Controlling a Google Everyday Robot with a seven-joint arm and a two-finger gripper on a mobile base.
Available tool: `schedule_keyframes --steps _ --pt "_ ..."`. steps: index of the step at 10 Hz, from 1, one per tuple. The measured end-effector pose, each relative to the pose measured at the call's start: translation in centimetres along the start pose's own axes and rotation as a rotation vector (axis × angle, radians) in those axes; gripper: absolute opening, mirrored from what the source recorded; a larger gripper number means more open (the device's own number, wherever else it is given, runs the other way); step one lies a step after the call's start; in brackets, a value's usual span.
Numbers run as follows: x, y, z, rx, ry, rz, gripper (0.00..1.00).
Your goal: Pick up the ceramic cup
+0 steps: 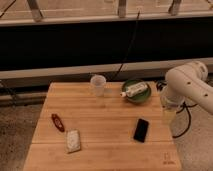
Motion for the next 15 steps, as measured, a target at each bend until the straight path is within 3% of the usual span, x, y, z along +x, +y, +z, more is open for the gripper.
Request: schedule_keyframes --steps 4,7,10,13,15 --pt "-0.6 -0.9 -0.3 0.02 0.005 -0.02 0.8" --pt "-3.9 -5.0 -1.2 0.078 0.004 -0.091 0.8" --pt "-5.5 -6.6 -2.2 0.126 0.008 -0.141 0.8" --pt "-9.5 -8.7 -2.9 0.164 0.008 -0.208 0.8" --pt "-10.5 -9.5 -3.1 0.182 0.012 -0.236 0.8"
